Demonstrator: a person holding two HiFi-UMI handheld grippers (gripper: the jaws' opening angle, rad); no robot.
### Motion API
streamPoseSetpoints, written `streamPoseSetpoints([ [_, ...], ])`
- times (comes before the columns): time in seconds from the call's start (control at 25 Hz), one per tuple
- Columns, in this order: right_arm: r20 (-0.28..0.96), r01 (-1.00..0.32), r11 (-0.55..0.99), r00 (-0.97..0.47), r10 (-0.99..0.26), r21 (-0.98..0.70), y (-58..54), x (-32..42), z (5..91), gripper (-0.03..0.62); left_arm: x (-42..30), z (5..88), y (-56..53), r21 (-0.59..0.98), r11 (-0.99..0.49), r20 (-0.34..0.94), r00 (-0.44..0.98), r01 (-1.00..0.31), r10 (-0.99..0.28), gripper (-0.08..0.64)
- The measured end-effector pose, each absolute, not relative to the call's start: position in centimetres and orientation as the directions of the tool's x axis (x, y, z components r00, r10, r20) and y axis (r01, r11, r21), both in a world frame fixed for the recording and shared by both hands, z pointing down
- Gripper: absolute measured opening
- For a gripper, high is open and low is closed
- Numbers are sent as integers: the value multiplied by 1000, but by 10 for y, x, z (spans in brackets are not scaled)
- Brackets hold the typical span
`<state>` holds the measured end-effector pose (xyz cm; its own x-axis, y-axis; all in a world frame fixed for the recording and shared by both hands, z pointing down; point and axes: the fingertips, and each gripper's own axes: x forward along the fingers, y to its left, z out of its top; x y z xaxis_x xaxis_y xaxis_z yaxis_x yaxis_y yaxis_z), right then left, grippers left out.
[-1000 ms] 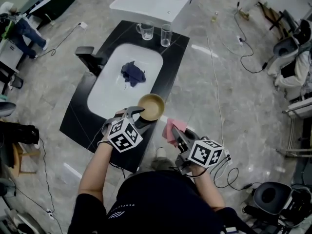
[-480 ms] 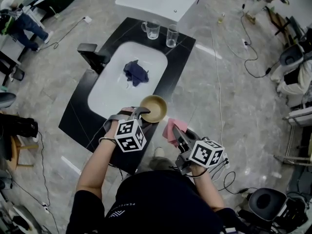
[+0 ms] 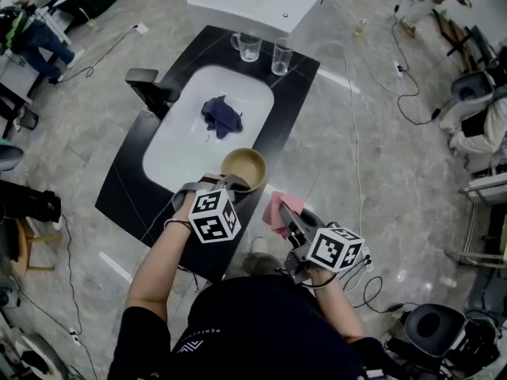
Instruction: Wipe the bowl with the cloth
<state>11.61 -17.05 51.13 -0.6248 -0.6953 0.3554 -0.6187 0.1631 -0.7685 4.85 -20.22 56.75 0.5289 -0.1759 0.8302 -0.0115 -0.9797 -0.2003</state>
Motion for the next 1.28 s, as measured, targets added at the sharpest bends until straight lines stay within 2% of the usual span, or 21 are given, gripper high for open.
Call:
streamPoseSetpoints([
  [0.2,357,-630,163,-613,-705,-759,-169,115,509,43,45,552,-209,-212,-973,787,574,-93,-226,21],
  [0.4,347,-641,184,-608,-714,-745,-165,109,502,43,33,538,-214,-216,-947,718,618,-238,-319,21],
  [0.72,328,-654,215,-603,-727,-725,-158,101,489,43,13,510,-203,-112,-902,601,694,-418,-396,21],
  [0.96,285,-646,268,-619,-732,-715,-150,92,469,43,3,477,-186,102,-851,450,787,-515,-422,21],
  [1.12,239,-632,326,-641,-729,-703,-144,81,449,43,-5,460,-174,239,-817,353,831,-525,-431,21],
  [1.28,212,-621,392,-676,-706,-679,-139,70,434,43,-15,445,-165,309,-788,273,843,-533,-464,21],
])
